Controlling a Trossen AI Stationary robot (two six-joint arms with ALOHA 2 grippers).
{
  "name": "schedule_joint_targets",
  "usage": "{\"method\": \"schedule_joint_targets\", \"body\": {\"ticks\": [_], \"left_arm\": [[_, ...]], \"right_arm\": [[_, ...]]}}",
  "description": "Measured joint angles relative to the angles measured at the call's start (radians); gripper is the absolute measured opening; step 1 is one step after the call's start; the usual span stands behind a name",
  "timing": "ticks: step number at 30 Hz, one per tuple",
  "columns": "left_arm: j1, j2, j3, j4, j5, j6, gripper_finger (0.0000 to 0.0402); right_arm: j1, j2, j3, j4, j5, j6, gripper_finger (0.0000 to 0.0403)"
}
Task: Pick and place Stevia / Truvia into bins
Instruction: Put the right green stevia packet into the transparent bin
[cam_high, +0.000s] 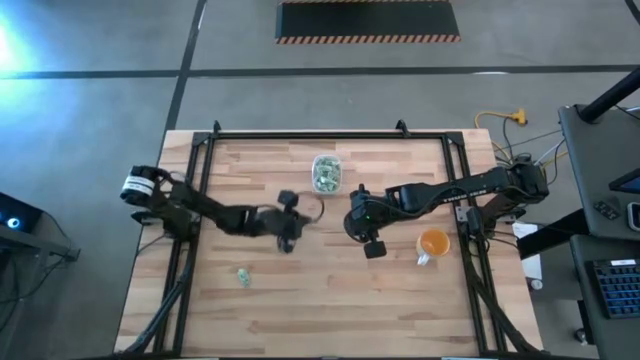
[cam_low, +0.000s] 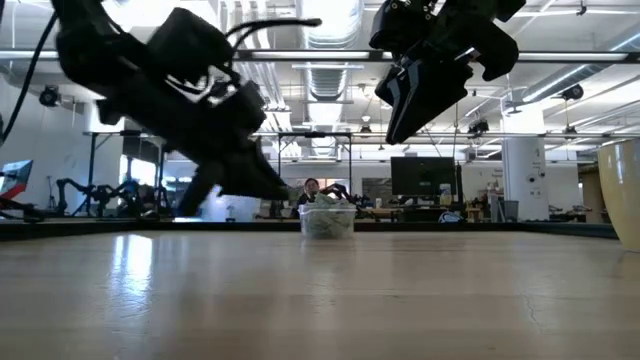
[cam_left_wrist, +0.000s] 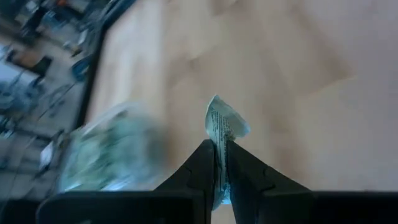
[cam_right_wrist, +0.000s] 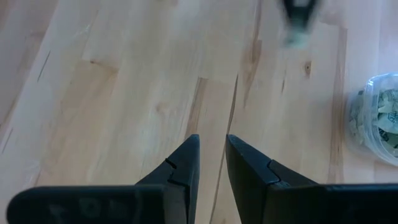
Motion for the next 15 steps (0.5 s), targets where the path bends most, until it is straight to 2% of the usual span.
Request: {"method": "schedule_joint_targets", "body": {"ticks": [9,15], "left_arm": [[0.197,-0.001,0.079,0.002,0.046,0.021,0.0019],[0.323,0.0,0.148,0.002,0.196,0.041,0.0019]], "right_arm": [[0.0,0.0,-0.007,0.001,0.0,-0.004,0.0068],[0.0,0.0,-0.007,0.001,0.0,-0.003,0.0068]]}}
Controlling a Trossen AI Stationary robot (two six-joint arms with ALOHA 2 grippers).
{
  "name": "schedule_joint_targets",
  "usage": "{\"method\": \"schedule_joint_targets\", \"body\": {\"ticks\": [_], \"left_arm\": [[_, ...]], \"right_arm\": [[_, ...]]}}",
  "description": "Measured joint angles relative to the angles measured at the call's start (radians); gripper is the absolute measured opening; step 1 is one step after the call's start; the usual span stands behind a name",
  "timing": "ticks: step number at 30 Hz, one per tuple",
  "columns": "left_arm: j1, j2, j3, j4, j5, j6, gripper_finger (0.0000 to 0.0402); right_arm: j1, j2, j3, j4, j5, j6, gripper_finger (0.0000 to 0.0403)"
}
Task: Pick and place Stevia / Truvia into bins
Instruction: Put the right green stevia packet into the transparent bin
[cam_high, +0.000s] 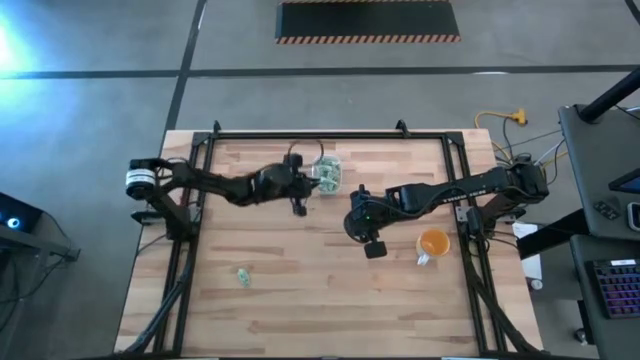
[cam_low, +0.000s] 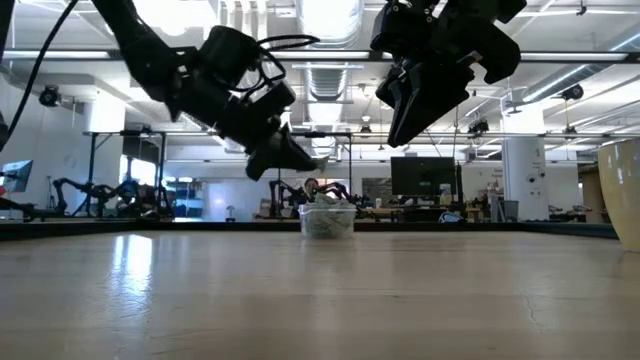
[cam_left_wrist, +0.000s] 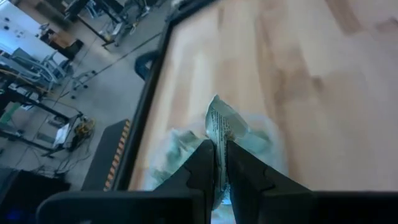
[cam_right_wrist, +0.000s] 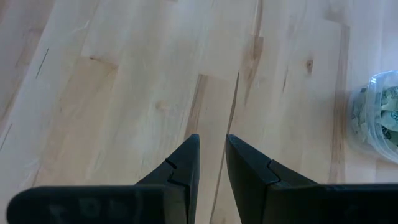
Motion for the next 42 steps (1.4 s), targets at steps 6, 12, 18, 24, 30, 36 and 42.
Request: {"method": "schedule_joint_targets", "body": {"ticks": [6,12,18,24,30,36,42], "left_arm": [[0.114,0.0,0.064,-0.005,0.15,-0.002,0.0019],[0.177,0.001,0.121,-0.003,0.239,-0.051,0.0019],[0.216,0.049,0.176,-0.035,0.316,-0.054,0.0019],[0.245,0.134,0.269,-0.178,0.334,-0.061,0.0019],[0.279,0.23,0.395,-0.326,0.396,-0.097,0.0019],[0.303,0.263,0.463,-0.445,0.431,-0.133,0.0019],[0.328,0.263,0.469,-0.472,0.512,-0.197,0.0019]], "right_arm": [[-0.001,0.0,-0.002,0.0,0.0,-0.001,0.0068],[-0.001,0.0,-0.003,0.001,0.0,-0.008,0.0068],[-0.001,0.0,-0.003,0.005,0.0,-0.008,0.0068],[-0.001,0.0,-0.008,0.01,0.001,-0.009,0.0068],[-0.003,0.0,-0.011,0.012,0.0,-0.016,0.0068],[-0.003,0.0,-0.014,0.013,0.0,-0.02,0.0068],[-0.003,0.0,-0.019,0.015,0.0,-0.03,0.0068]]}}
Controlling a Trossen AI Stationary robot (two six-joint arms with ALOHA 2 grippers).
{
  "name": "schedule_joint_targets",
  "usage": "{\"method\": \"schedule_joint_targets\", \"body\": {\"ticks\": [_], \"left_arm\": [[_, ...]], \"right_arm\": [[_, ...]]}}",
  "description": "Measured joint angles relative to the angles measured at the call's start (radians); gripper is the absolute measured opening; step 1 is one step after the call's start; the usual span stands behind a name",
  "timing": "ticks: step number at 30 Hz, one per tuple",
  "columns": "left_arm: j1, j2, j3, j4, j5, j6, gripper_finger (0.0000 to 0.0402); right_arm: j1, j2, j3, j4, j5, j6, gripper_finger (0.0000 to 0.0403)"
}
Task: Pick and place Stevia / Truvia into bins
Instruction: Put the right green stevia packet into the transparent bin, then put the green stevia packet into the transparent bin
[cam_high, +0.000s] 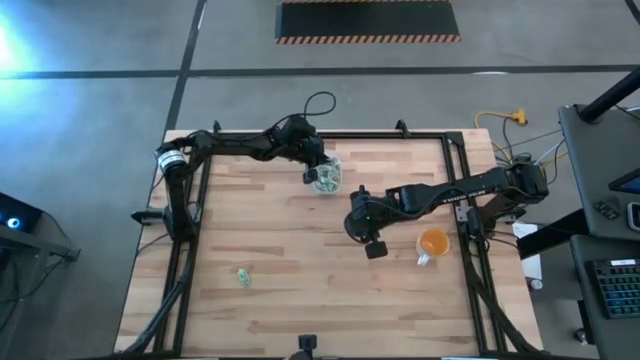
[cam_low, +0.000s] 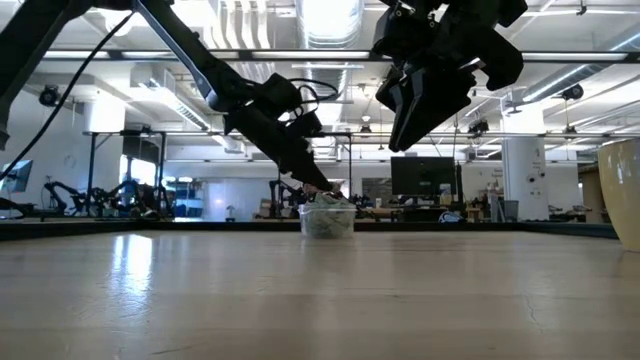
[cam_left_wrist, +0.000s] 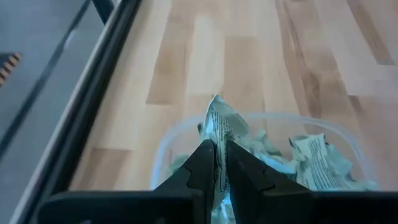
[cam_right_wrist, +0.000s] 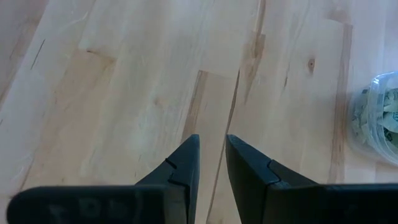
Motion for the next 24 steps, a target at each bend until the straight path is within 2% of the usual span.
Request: {"method": "schedule_joint_targets", "body": {"ticks": [6,11,24], "left_arm": [[0.007,0.0,-0.001,-0.041,0.005,-0.013,0.0019],[0.007,0.0,0.004,-0.04,0.05,-0.02,0.0029],[0.007,-0.008,0.004,-0.059,0.045,-0.04,0.0141]], "right_arm": [[0.0,0.0,0.0,0.006,0.0,0.0,0.0068],[0.0,0.0,0.0,0.008,0.0,-0.001,0.0068],[0.0,0.0,0.0,0.007,0.0,0.003,0.0068]]}}
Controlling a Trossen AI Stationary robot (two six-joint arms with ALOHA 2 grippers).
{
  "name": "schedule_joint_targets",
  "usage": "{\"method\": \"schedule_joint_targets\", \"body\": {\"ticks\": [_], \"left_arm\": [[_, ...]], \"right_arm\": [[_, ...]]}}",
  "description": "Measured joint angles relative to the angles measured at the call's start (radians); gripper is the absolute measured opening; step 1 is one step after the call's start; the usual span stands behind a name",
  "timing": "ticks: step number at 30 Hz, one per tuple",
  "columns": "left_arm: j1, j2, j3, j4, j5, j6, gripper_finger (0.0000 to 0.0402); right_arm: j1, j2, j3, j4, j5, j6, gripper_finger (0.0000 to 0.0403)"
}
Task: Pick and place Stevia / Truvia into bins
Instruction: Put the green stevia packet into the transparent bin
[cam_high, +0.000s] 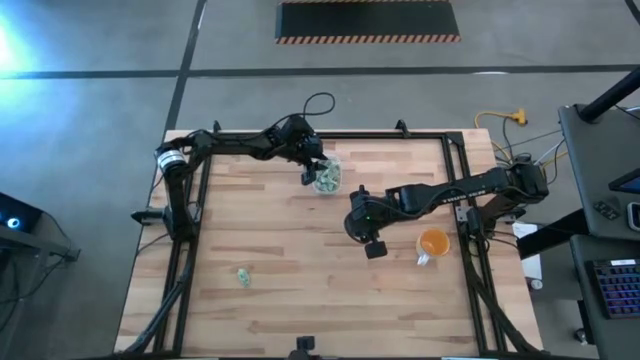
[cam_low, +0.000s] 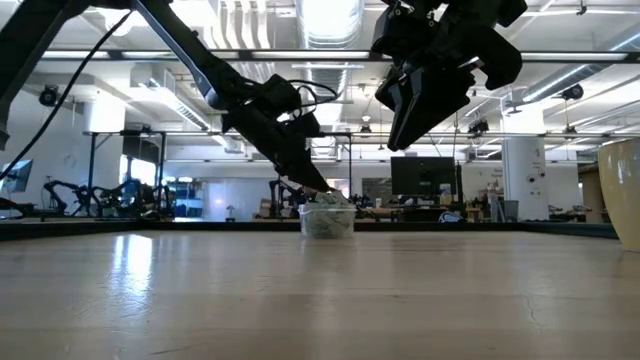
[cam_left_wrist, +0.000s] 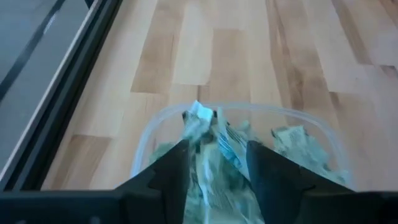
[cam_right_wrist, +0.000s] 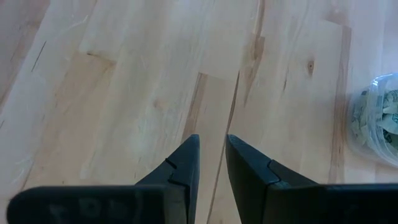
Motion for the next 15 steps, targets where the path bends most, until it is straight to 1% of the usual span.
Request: {"method": "schedule_joint_targets", "body": {"ticks": [3,6,11,13,15], "left_arm": [[0.0,-0.033,0.003,-0.055,-0.001,0.022,0.015],[-0.002,-0.081,-0.001,-0.148,0.0,0.051,0.0151],[-0.024,-0.178,-0.006,-0.362,-0.003,0.061,0.015],[-0.045,-0.214,-0.01,-0.466,-0.002,0.062,0.015],[-0.074,-0.245,-0.017,-0.536,-0.001,0.063,0.015]], "right_arm": [[0.0,0.0,0.0,0.0,0.0,0.0,0.0068],[0.0,0.0,-0.002,-0.002,0.0,0.001,0.0068],[0.0,0.0,-0.002,-0.003,0.0,0.004,0.0068],[0.0,0.0,-0.002,-0.003,0.0,0.004,0.0068],[0.0,0.0,-0.002,-0.003,0.0,0.004,0.0068]]}}
